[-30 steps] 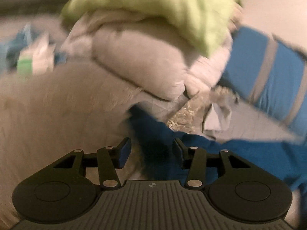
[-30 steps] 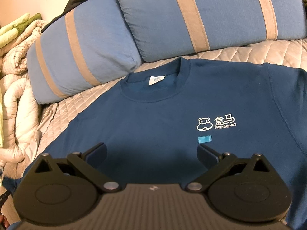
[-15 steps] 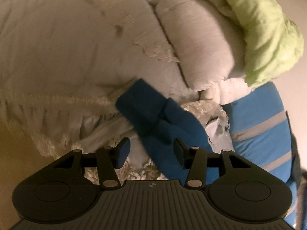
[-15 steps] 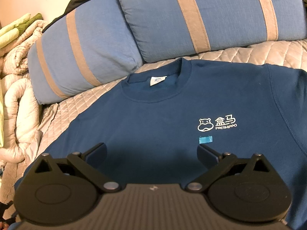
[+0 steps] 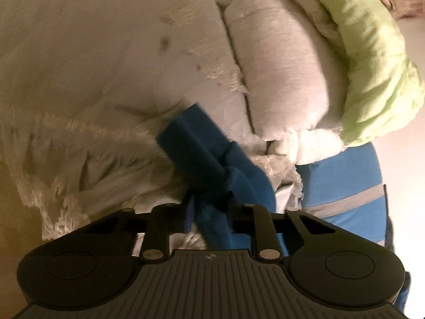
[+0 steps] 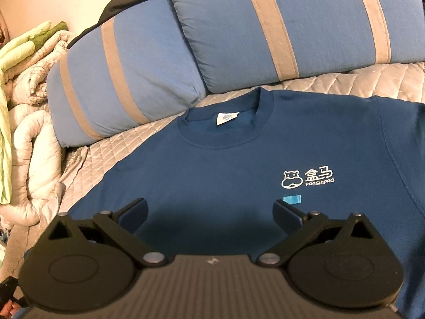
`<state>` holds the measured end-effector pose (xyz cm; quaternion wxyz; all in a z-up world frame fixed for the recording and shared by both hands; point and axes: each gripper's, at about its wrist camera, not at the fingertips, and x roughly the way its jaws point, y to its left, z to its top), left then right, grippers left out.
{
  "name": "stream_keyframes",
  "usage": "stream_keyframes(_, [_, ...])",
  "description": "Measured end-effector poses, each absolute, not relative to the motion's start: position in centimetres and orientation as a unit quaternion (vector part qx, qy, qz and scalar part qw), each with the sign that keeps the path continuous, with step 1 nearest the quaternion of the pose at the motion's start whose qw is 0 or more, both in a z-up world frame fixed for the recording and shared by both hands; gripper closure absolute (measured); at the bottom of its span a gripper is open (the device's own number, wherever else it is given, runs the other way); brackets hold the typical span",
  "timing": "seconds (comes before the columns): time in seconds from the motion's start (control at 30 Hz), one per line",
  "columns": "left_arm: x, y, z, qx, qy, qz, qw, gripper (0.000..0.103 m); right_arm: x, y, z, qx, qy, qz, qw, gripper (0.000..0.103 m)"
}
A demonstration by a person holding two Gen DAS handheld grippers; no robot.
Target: Fold clothes
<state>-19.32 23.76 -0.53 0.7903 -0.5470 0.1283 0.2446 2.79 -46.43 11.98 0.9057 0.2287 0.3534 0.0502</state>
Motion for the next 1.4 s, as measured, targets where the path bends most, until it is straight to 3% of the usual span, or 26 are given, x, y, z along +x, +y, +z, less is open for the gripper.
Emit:
stream_keyframes(0.17, [-17.3,23.5,4.9,-0.445,0.175,0.273,0.835,0.091,2.8,-46.4,12.0,0.229,0.355,0.05,0.905,0.0])
stream_keyframes(0.4, [-12.7,23.3,12.2,-0.314,0.2,0.291,0.881,0.093,2.7,-46.3,12.1,0.227,0.347,0.06,0.908,0.0])
stream_keyframes(0.57, [-9.6,23.1,17.3,-0.244,0.184,0.271,0.913,0.093,2.7,-46.1,12.2,0.219,0.346,0.058,0.91,0.0])
stream_keyframes(0.7, [-11.7,22.6,18.8,-0.214,0.098,0.226,0.945,0.093,2.6,-46.2,12.2,0.221,0.346,0.058,0.91,0.0])
stream_keyframes(0.97, [-12.6,24.8,4.7,-0.269,0.235,0.325,0.876,0.092,2.8,-46.0,12.1,0.219,0.35,0.065,0.908,0.0])
stream_keyframes(1.2, [-12.6,24.8,3.7,-0.298,0.253,0.339,0.856,0.089,2.9,-46.2,11.9,0.217,0.356,0.059,0.907,0.0])
stream_keyframes(1.23, [-12.6,25.1,3.7,-0.299,0.254,0.34,0.855,0.085,2.9,-46.1,11.9,0.216,0.355,0.059,0.908,0.0])
stream_keyframes(1.33, [-13.8,25.0,4.0,-0.294,0.257,0.353,0.85,0.06,2.8,-45.9,12.0,0.207,0.354,0.061,0.91,0.0])
stream_keyframes(1.4, [-14.5,24.8,4.5,-0.292,0.249,0.352,0.854,0.056,2.7,-45.6,12.1,0.196,0.351,0.06,0.914,0.0])
